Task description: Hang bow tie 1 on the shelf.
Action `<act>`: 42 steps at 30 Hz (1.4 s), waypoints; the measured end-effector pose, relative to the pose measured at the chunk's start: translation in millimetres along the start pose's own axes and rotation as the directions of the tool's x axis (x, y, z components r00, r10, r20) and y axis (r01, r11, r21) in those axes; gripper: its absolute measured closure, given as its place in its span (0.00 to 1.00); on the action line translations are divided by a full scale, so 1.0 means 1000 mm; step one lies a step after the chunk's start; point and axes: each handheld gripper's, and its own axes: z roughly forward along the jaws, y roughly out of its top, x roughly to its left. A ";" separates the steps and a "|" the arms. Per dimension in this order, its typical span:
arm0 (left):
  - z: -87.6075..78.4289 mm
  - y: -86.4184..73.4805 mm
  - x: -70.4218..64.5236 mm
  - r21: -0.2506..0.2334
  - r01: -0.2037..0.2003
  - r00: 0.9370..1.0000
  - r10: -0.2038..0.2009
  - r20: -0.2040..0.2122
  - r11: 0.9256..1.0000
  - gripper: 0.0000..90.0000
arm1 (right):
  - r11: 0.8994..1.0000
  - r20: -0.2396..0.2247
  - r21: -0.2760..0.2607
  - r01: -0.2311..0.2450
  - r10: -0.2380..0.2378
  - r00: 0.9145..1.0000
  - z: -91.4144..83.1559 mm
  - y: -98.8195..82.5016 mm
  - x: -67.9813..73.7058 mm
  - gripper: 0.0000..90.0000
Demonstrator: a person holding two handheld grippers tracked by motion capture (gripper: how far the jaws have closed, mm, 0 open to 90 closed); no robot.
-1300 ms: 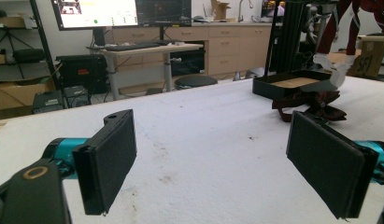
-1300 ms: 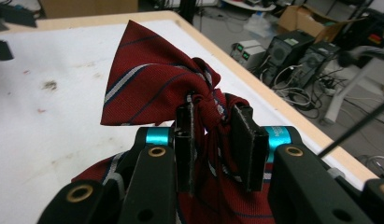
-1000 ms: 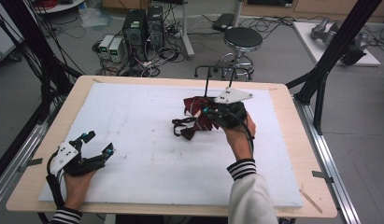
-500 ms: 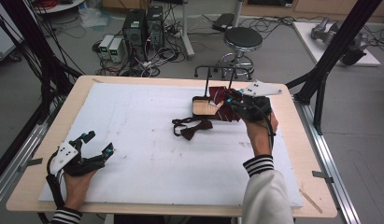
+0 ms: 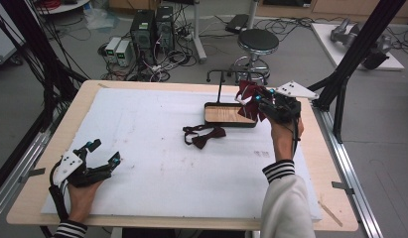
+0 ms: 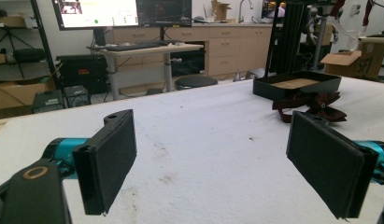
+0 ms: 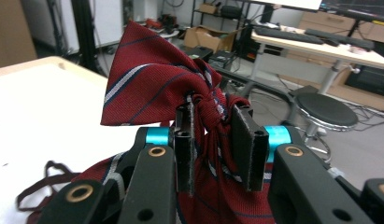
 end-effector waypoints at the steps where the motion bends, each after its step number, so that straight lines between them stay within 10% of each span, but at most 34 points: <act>1: 0.000 0.000 0.000 0.000 0.000 1.000 0.000 0.000 1.000 0.18 | 1.000 0.005 -0.006 -0.011 0.011 1.000 0.000 -0.001 -0.002 0.80; 42: 0.000 0.000 -0.001 0.000 -0.005 1.000 0.005 -0.007 1.000 0.18 | 0.989 0.107 -0.021 -0.145 0.147 0.983 0.031 -0.010 -0.069 0.80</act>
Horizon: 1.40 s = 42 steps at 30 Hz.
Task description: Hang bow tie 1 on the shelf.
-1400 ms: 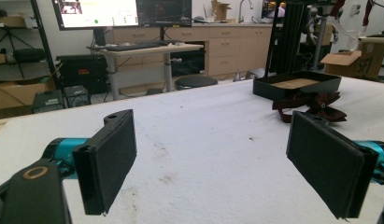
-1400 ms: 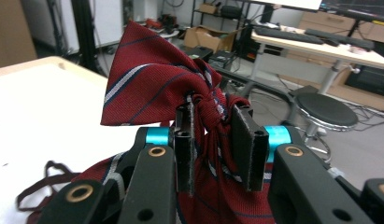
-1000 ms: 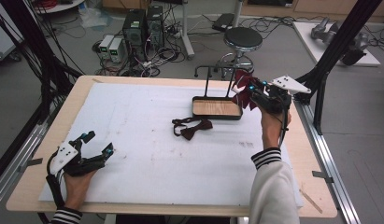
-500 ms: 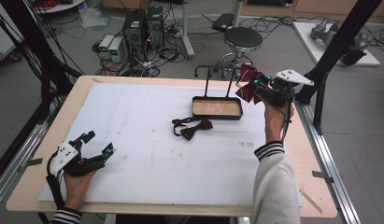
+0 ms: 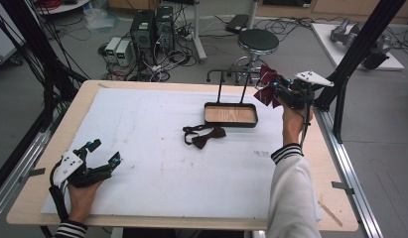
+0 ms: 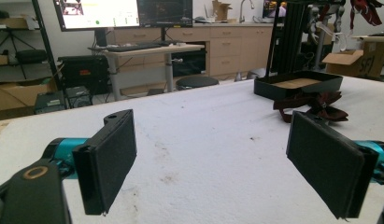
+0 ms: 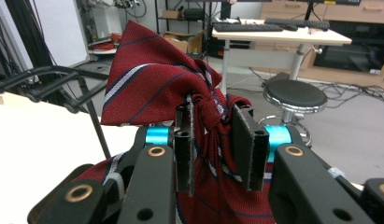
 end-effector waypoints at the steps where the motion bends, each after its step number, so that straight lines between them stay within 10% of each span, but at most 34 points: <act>1: 0.000 0.000 0.000 0.000 0.000 1.000 0.000 0.000 1.000 0.18 | 1.000 0.005 0.003 0.000 0.000 1.000 0.000 -0.001 -0.001 0.80; 36: 0.000 0.000 0.000 0.000 -0.005 1.000 0.005 0.001 1.000 0.18 | 0.992 0.057 0.122 0.017 -0.024 0.998 0.013 -0.010 0.000 0.70; 42: 0.000 0.000 -0.001 0.000 -0.005 1.000 0.005 0.001 1.000 0.18 | 0.991 0.070 0.131 0.019 -0.028 0.997 0.014 -0.012 0.000 0.38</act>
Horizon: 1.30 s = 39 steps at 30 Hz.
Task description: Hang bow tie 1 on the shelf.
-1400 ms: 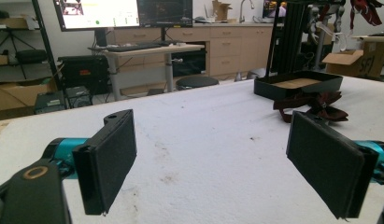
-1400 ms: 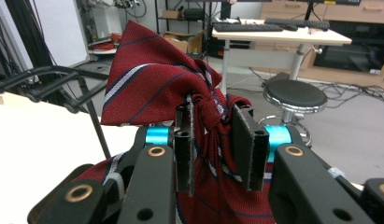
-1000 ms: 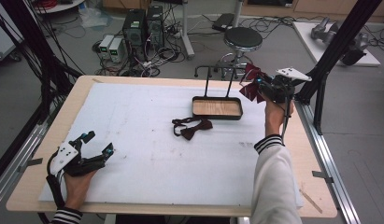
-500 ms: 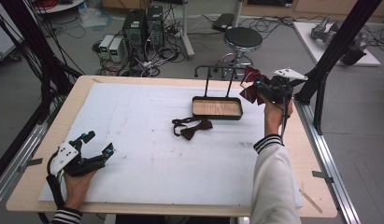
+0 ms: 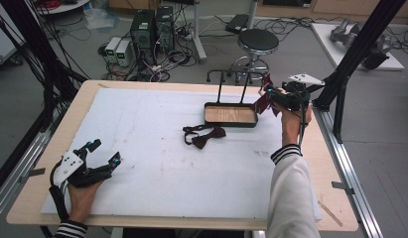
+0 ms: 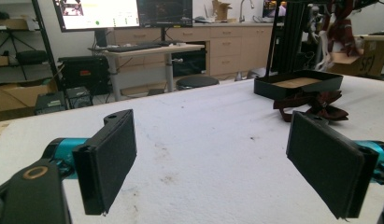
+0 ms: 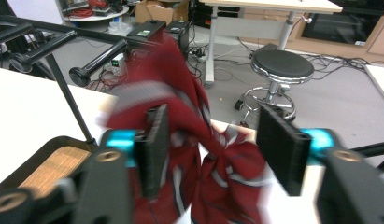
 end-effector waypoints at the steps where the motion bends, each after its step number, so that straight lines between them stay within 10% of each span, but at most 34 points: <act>1: 0.000 0.000 0.000 0.000 0.000 1.000 0.000 0.000 1.000 0.18 | 1.000 0.010 0.005 0.006 -0.006 1.000 0.001 0.000 0.000 0.31; 5: 0.000 0.000 0.000 0.000 -0.001 1.000 0.001 0.000 1.000 0.18 | 1.000 0.025 0.013 -0.017 0.017 1.000 0.002 -0.002 -0.001 0.14; 19: 0.000 0.000 0.000 0.000 0.000 1.000 0.000 0.001 1.000 0.18 | 1.000 -0.034 -0.014 0.008 -0.008 0.999 -0.009 -0.001 0.008 0.13; 39: 0.000 0.000 0.001 -0.003 0.009 1.000 -0.009 0.006 1.000 0.18 | 0.983 -0.195 -0.179 0.034 -0.070 0.978 -0.089 -0.026 0.048 0.13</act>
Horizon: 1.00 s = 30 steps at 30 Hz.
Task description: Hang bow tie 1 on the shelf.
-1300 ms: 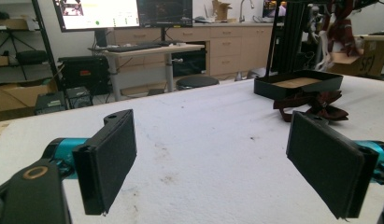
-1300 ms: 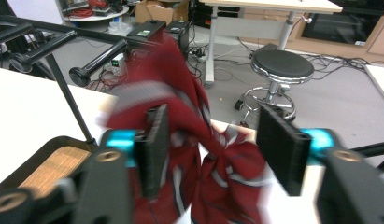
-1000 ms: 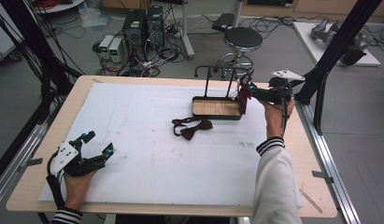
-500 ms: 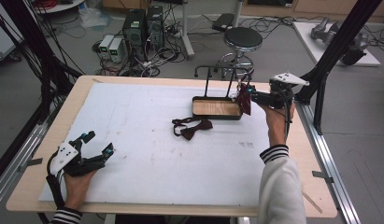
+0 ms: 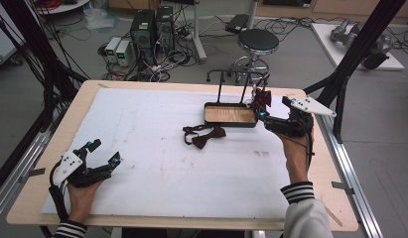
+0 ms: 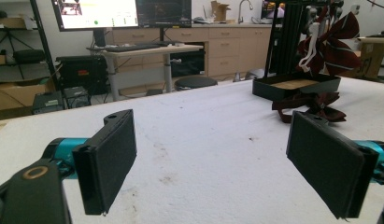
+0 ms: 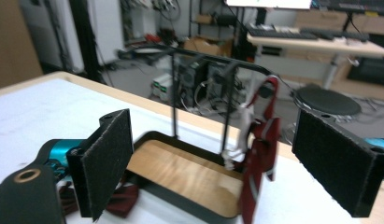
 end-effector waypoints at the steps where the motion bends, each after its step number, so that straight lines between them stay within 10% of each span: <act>1: 0.000 0.000 0.000 0.000 0.001 1.000 -0.001 0.000 1.000 0.18 | 1.000 -0.013 -0.005 0.002 -0.002 1.000 -0.004 -0.002 0.003 0.13; 17: 0.000 0.000 -0.001 0.002 -0.003 1.000 0.003 -0.004 1.000 0.18 | 0.999 -0.137 -0.035 -0.015 0.010 0.990 -0.045 -0.041 0.035 0.13; 30: 0.000 0.000 0.000 -0.002 0.002 1.000 -0.002 -0.005 1.000 0.18 | 1.000 -0.131 -0.004 0.002 -0.003 0.991 -0.049 -0.058 0.042 0.13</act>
